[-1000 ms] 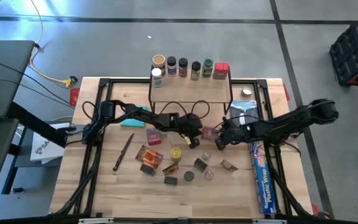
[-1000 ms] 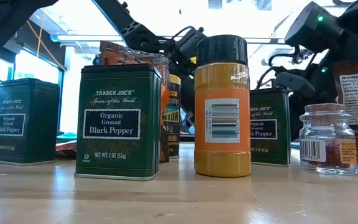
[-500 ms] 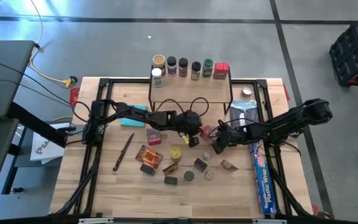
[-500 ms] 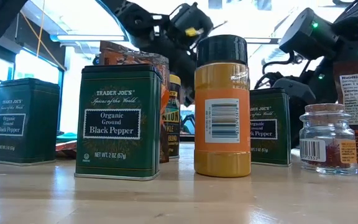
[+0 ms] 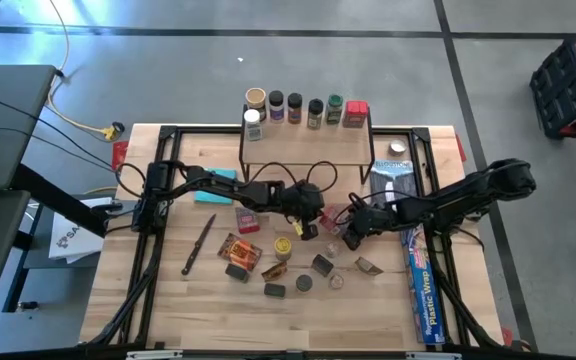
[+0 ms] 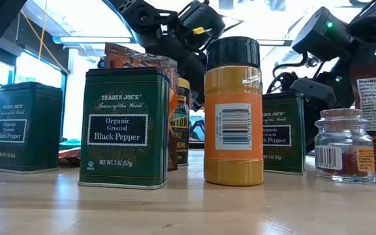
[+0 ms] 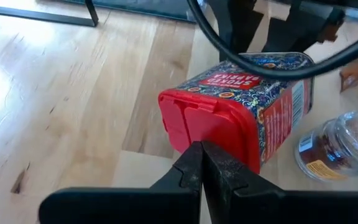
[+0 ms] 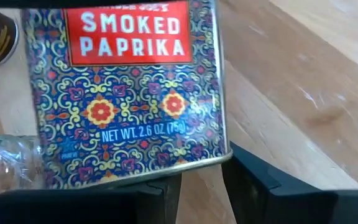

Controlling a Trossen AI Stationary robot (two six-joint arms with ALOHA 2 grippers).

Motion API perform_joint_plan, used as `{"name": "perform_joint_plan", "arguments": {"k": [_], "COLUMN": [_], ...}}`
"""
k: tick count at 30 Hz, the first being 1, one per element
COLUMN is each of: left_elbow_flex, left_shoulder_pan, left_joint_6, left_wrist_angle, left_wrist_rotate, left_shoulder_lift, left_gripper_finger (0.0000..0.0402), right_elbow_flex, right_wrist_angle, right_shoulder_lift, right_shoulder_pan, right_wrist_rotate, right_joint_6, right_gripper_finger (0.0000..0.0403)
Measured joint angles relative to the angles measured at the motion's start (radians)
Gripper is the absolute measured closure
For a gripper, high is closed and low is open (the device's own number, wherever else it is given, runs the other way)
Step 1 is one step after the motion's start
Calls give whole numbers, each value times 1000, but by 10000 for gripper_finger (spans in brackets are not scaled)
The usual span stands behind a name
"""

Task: Shelf spices
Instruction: Put the red seasoning can on the shelf aligned with the other red seasoning can

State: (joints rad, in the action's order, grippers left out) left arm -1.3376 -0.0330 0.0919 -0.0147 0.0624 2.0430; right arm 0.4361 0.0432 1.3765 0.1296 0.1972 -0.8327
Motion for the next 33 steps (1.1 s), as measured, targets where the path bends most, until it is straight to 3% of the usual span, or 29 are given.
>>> {"name": "perform_joint_plan", "arguments": {"k": [11, 17, 25, 28, 33], "left_elbow_flex": [0, 0, 0, 0, 0], "left_shoulder_pan": [-1, -2, -17, -21, -18], "left_joint_6": [-10, -18, -26, -25, -18], "left_wrist_angle": [-24, -76, -73, -52, -95], "left_wrist_rotate": [22, 26, -30, -87, -80], "left_shoulder_lift": [0, 0, 42, 68, 72], "left_gripper_finger": [401, 401, 401, 401, 401], "right_elbow_flex": [9, 123, 123, 123, 123], "right_wrist_angle": [139, 400, 366, 311, 310], "right_shoulder_lift": [-71, -104, -103, -94, -50], "right_shoulder_pan": [3, 4, -21, -21, -21], "right_wrist_rotate": [-124, -49, 22, 5, -12], "right_joint_6": [-60, -51, -22, -19, -19], "right_gripper_finger": [298, 314, 330, 332, 332]}}
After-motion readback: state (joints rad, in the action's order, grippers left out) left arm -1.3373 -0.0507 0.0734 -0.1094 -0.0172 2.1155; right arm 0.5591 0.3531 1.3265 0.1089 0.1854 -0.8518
